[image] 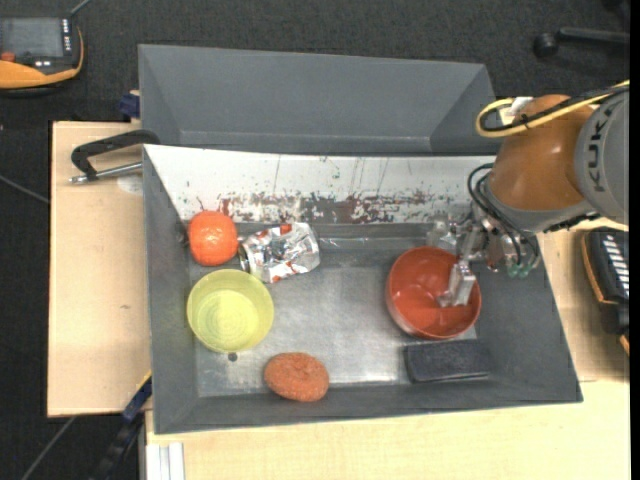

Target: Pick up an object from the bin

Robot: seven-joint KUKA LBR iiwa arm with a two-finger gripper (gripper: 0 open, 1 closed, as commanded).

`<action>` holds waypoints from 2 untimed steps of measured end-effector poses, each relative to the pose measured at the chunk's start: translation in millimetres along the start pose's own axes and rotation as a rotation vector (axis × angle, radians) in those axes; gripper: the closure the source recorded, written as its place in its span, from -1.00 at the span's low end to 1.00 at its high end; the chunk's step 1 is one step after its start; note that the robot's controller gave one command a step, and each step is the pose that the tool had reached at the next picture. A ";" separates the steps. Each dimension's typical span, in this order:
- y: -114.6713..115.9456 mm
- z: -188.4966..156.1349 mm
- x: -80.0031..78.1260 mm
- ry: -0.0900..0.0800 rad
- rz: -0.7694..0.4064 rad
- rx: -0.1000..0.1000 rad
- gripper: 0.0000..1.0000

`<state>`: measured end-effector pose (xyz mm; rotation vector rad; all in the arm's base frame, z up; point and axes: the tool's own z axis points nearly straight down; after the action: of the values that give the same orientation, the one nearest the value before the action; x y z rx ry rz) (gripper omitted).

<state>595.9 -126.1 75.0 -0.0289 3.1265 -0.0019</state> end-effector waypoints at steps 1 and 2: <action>26.7 -24.7 4.2 -0.006 -0.180 -0.001 -1.00; 26.2 -24.5 3.5 -0.010 -0.178 0.000 1.00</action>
Offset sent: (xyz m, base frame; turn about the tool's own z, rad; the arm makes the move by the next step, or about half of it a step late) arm -0.0071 0.0255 0.0223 -0.1803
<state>591.6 -99.9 99.5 -0.3051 3.1017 -0.0036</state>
